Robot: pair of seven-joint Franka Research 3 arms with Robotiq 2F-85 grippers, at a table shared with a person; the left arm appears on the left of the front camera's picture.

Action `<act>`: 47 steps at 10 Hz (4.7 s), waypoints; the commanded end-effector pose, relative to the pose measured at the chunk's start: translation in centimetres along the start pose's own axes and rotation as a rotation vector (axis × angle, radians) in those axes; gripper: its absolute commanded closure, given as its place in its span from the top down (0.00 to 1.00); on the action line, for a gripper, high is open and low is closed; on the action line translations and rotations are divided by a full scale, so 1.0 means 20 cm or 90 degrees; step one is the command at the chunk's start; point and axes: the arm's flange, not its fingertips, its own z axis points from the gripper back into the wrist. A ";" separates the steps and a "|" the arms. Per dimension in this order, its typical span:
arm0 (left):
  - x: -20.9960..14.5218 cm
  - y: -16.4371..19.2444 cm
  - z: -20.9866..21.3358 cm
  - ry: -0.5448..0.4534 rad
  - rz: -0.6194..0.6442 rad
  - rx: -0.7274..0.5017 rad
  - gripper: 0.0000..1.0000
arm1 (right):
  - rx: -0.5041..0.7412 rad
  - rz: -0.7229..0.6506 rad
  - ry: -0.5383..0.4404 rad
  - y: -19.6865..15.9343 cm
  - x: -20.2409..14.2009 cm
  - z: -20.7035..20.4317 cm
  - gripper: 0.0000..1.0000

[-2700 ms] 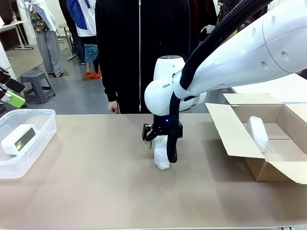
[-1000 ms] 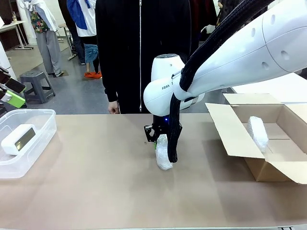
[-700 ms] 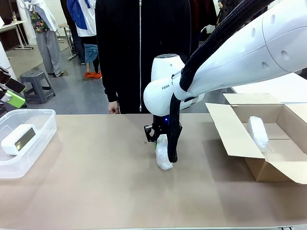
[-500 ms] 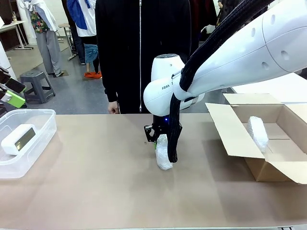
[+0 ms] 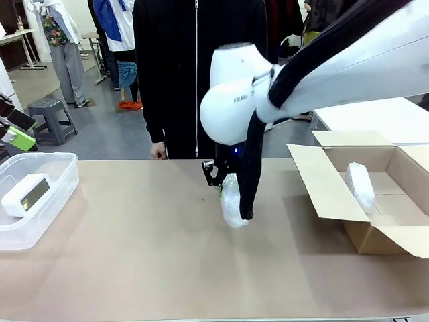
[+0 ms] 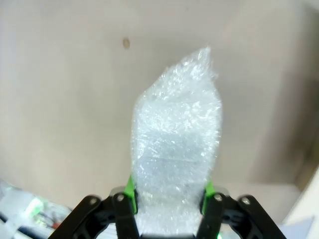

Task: Separate and place wrapped and unwrapped clocks.
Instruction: Pick up the Digital clock indicated by the person, then if the picked Digital clock is wrapped, place it in the Package Box ; if not, place it in the Organizing box.

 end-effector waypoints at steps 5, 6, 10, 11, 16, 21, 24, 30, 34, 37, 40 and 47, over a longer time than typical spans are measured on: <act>0.00 0.00 0.00 -0.007 0.003 -0.008 1.00 | 0.046 0.036 -0.161 -0.02 -0.36 0.74 0.53; 0.00 0.00 0.00 -0.007 0.003 -0.008 1.00 | 0.044 0.051 -0.171 -0.02 -0.38 0.80 0.53; 0.00 0.00 0.00 -0.007 0.003 -0.008 1.00 | 0.059 0.072 -0.200 -0.04 -0.39 0.98 0.53; 0.00 0.00 0.00 -0.007 0.003 -0.008 1.00 | 0.060 0.023 -0.198 -0.04 -0.30 0.94 0.53; 0.00 0.00 0.00 -0.007 0.003 -0.008 1.00 | 0.046 0.055 -0.203 -0.04 -0.38 0.98 0.53; 0.00 0.00 0.00 -0.007 0.003 -0.008 1.00 | 0.046 0.055 -0.203 -0.04 -0.38 0.98 0.53; 0.00 0.00 0.00 -0.007 0.003 -0.008 1.00 | 0.046 0.055 -0.203 -0.04 -0.38 0.98 0.53; 0.00 0.00 0.00 -0.007 0.003 -0.008 1.00 | 0.088 -0.109 -0.156 -0.95 -0.27 1.07 0.54; 0.00 0.00 0.00 -0.007 0.003 -0.008 1.00 | 0.008 -0.335 -0.147 -1.73 -0.26 0.64 0.54; 0.00 0.00 0.00 -0.007 0.003 -0.008 1.00 | -0.016 -0.381 -0.164 -1.94 -0.14 0.34 0.54; 0.00 0.00 0.00 -0.007 0.003 -0.008 1.00 | -0.069 -0.367 -0.124 -2.04 -0.05 0.02 0.54; 0.00 0.00 0.00 -0.007 0.003 -0.008 1.00 | -0.107 -0.361 -0.032 -2.07 -0.02 -0.27 0.54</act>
